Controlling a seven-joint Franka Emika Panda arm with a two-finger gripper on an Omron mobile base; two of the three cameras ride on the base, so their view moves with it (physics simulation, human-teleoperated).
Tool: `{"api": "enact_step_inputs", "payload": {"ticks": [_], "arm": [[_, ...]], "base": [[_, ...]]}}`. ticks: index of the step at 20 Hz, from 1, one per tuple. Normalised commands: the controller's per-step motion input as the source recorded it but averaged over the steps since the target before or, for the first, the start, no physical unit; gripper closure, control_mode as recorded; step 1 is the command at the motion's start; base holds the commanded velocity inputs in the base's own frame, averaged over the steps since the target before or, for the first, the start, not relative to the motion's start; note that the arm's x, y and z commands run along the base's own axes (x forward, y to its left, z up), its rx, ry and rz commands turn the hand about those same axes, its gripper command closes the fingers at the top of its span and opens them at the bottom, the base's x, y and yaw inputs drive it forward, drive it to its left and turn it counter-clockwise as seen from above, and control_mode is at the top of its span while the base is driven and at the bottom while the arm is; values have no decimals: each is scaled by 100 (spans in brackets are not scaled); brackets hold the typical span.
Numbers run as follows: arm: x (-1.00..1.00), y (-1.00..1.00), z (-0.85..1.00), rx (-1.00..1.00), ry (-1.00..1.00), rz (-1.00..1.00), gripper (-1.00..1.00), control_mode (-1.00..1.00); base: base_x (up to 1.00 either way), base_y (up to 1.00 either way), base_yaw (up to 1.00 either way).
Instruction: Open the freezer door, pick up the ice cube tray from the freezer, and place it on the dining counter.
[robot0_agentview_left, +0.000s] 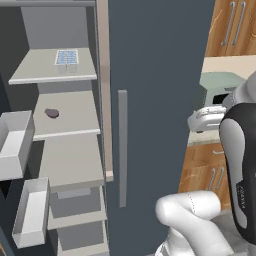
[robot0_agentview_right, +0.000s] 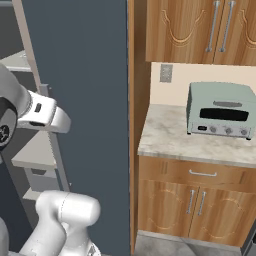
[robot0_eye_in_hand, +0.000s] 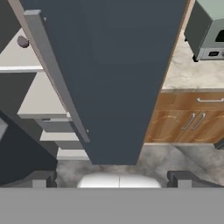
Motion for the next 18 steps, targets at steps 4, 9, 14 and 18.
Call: {"api": "enact_step_inputs", "payload": {"ticks": [4,9,14,18], "arm": [[0,0,0,0,0,0,-100,100],[0,0,0,0,0,0,-100,100],[0,0,0,0,0,0,-100,100],[0,0,0,0,0,0,-100,100]], "base": [[0,-2,0],[-3,50,-2],[-29,69,13],[-1,57,12]]}}
